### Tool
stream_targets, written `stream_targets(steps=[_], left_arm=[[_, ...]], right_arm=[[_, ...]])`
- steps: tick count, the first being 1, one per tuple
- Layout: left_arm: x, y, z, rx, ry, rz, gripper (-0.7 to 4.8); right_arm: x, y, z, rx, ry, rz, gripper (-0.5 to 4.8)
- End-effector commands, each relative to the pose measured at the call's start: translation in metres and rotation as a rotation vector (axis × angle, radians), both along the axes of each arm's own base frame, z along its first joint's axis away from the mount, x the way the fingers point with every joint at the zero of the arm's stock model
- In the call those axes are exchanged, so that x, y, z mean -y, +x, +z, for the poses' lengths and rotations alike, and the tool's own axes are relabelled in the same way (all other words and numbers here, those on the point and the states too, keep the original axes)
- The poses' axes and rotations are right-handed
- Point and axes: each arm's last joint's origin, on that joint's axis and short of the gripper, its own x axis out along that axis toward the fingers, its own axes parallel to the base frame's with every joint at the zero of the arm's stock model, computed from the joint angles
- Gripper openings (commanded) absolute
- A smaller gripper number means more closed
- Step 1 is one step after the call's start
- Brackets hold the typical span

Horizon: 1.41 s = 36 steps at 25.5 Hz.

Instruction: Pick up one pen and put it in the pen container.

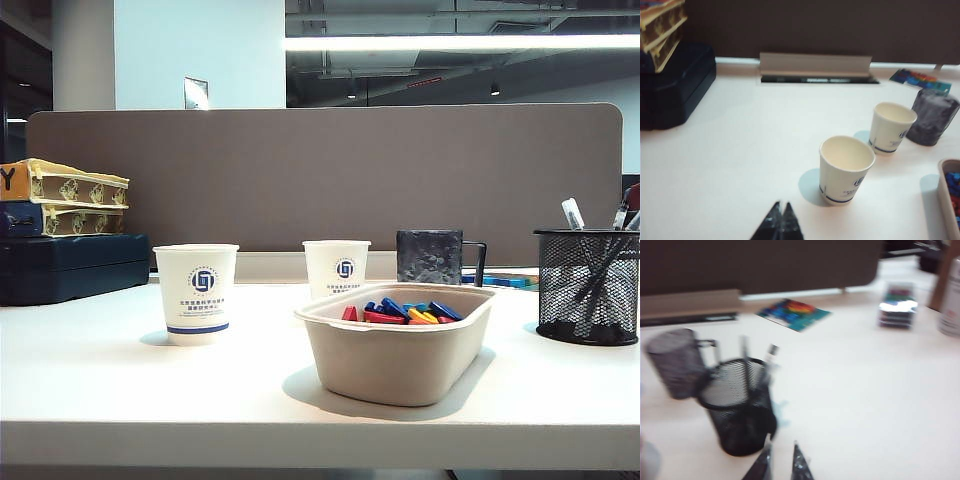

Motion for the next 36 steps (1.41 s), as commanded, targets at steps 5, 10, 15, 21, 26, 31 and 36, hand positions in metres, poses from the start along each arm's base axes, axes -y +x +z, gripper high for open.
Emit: stream_targets(steps=[5, 10, 15, 21, 26, 31, 36], left_arm=[[0.003, 0.005, -0.013, 0.001, -0.003, 0.011, 0.05], [0.004, 0.008, -0.023, 0.016, -0.007, 0.057, 0.05], [0.005, 0.011, -0.032, 0.021, -0.009, 0.07, 0.05], [0.006, 0.012, -0.038, 0.008, 0.019, 0.071, 0.04], [0.006, 0.012, -0.037, 0.024, 0.055, 0.067, 0.04], [0.006, 0.013, -0.042, 0.042, 0.044, 0.088, 0.03], [0.006, 0.014, -0.048, 0.036, 0.047, 0.109, 0.03]], right_arm=[[0.001, 0.006, -0.007, 0.067, 0.067, -0.037, 0.42], [0.001, 0.012, -0.018, 0.113, 0.065, -0.05, -0.02], [0.0, 0.015, -0.028, 0.101, 0.068, -0.019, -0.02], [0.0, 0.016, -0.029, 0.131, 0.038, -0.011, -0.02], [0.001, 0.016, -0.024, 0.183, -0.017, -0.042, -0.02], [0.001, 0.018, -0.03, 0.175, -0.02, -0.034, -0.02], [-0.001, 0.019, -0.039, 0.152, -0.019, -0.02, -0.03]])
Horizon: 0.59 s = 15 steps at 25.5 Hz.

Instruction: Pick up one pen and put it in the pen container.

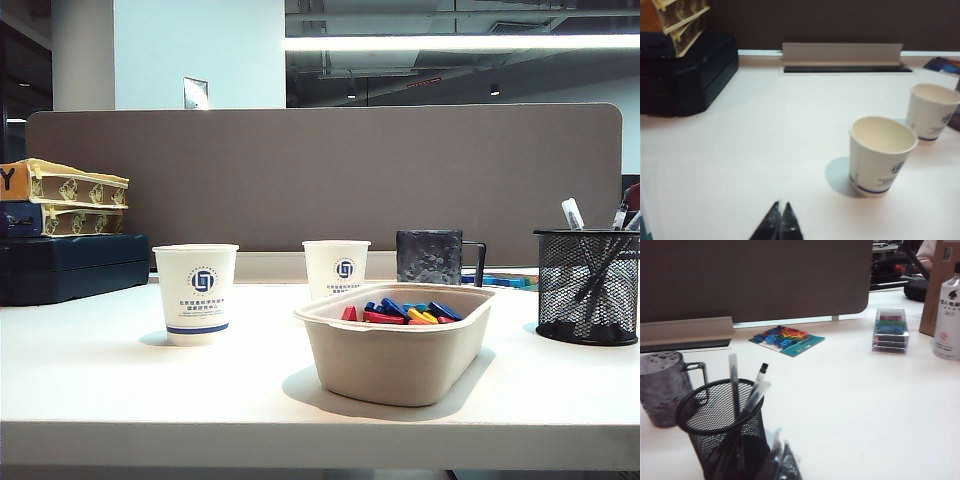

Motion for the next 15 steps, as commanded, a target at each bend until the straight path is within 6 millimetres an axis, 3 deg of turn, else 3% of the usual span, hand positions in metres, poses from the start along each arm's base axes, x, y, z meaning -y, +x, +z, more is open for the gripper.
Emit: stream_targets(steps=[1, 8, 15], left_arm=[[0.0, 0.001, -0.001, 0.013, -0.006, 0.022, 0.03], [0.0, 0.001, -0.005, 0.004, 0.002, 0.028, 0.02], [0.0, 0.002, -0.015, -0.012, 0.013, 0.028, 0.02]], right_arm=[[-0.001, 0.001, -0.004, 0.004, -0.002, 0.01, -0.02], [-0.003, 0.003, -0.019, -0.034, -0.013, 0.03, -0.02], [-0.005, 0.003, -0.018, -0.024, -0.024, 0.07, -0.02]])
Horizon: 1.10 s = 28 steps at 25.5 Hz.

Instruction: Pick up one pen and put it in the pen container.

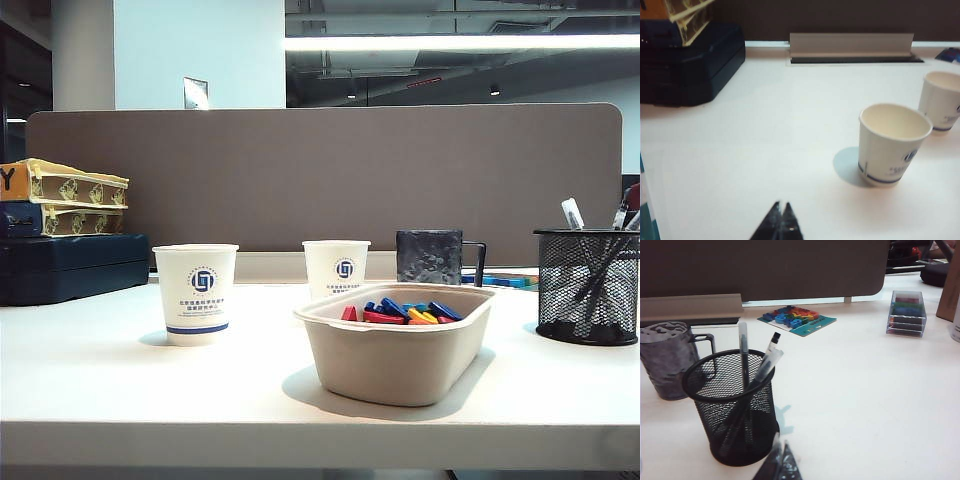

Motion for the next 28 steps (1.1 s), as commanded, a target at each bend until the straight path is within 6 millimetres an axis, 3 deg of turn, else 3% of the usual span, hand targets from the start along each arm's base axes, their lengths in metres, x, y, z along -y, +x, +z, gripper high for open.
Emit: stream_targets(steps=[1, 28], left_arm=[[0.0001, 0.0006, -0.0012, 0.009, -0.005, 0.005, 0.02], [-0.0002, 0.0022, -0.0036, 0.074, 0.01, 0.046, 0.03]], right_arm=[[-0.0009, 0.0003, 0.0016, 0.03, -0.003, 0.032, -0.02], [-0.0008, 0.0003, 0.0022, 0.035, -0.062, 0.035, -0.02]])
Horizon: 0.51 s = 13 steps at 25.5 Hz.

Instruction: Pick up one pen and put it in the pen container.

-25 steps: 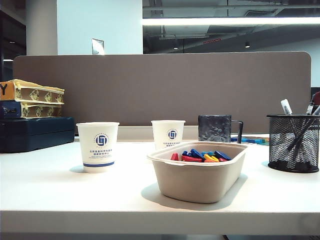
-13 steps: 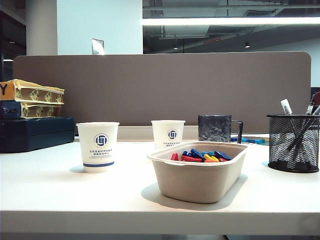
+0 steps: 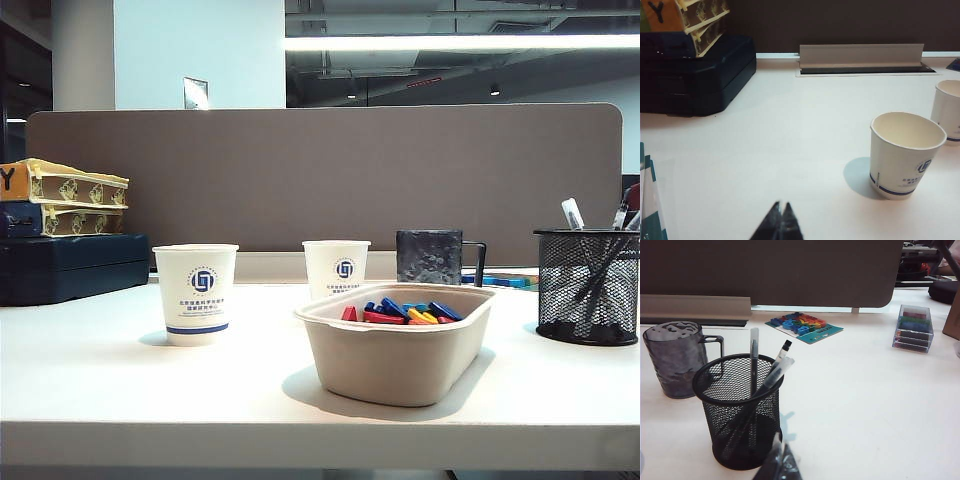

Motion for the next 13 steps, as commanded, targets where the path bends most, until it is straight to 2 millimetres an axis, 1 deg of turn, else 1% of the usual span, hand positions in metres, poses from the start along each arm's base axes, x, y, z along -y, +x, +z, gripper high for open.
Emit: stream_targets(steps=[1, 5, 13], left_arm=[[-0.0004, 0.0001, 0.0024, 0.016, -0.001, 0.011, 0.03], [-0.0004, 0.0001, 0.0029, 0.02, -0.004, 0.011, 0.03], [-0.0004, 0.0001, 0.0029, 0.021, 0.026, 0.01, 0.03]], right_arm=[[0.0001, 0.0002, 0.0, 0.014, -0.002, 0.001, -0.02], [0.0001, 0.0002, 0.0004, 0.018, -0.004, 0.001, -0.02], [0.0001, 0.0002, 0.0007, 0.02, -0.098, 0.004, -0.02]])
